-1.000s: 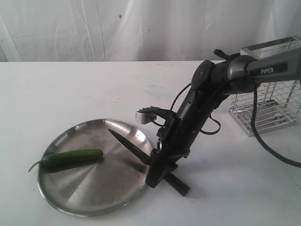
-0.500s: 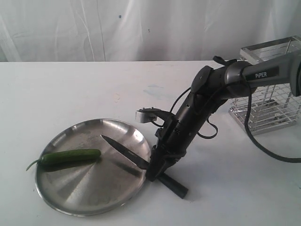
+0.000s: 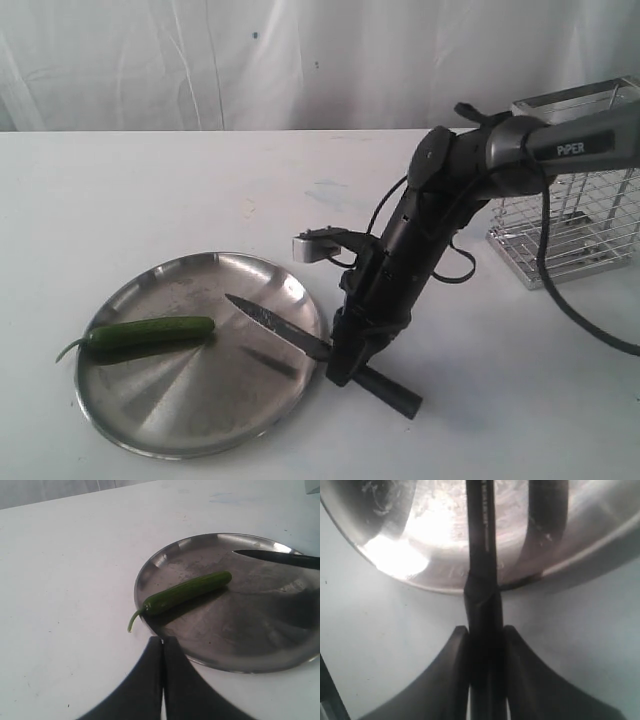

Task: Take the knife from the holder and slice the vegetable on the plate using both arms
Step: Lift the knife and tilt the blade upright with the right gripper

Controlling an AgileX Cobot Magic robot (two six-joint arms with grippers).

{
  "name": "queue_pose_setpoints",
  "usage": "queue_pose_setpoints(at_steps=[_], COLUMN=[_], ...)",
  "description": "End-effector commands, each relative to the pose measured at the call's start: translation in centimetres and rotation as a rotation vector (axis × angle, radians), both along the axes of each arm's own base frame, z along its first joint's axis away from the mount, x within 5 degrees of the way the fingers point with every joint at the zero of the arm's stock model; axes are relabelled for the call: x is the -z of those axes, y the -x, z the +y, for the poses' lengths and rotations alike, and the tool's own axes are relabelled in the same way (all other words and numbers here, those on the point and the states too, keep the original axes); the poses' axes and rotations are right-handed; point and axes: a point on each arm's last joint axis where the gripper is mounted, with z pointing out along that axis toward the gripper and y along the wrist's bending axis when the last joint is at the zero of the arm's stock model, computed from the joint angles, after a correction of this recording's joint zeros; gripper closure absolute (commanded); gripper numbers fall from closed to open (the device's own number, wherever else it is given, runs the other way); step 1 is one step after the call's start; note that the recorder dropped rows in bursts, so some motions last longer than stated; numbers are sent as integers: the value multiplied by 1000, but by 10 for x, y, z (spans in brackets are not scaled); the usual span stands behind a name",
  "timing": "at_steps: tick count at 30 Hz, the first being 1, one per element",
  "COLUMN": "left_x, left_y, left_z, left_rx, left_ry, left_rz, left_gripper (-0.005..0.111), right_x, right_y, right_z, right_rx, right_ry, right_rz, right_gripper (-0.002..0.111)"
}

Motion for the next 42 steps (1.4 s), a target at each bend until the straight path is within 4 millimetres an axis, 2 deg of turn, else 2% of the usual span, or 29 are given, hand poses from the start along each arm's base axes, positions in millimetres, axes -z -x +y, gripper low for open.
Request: queue_pose_setpoints(at_steps=[1,5,8,14,19,22,28,33,38,42], left_x=[1,1,1,1,1,1,1,2,2,2], left_y=[0,0,0,0,0,0,0,0,0,0], left_z=[0,0,0,0,0,0,0,0,1,1], left_rx=[-3,-3,-3,-3,-3,-3,-3,0,7,7], left_ry=[10,10,10,10,10,10,10,-17,-57,-57], left_rz=[0,0,0,0,0,0,0,1,-8,-8], left_gripper=[107,107,107,107,107,107,107,107,107,107], right_x=[-37,-70,-86,-100,-101,-103,-107,-112,-151,-179], right_y=[6,13,25,59,94,96,87,87,86,99], right_z=[-3,-5,-8,-4,11,14,22,16,-12,-30], right_rx=[33,139,216,378,323,339,402,383,528,574], right_ry=[-12,-7,32,207,249,224,125,158,217,201], right_rz=[-20,-32,-28,-243,-392,-433,-496,-547,-766,-834], right_gripper=[108,108,108,108,108,108,108,108,108,108])
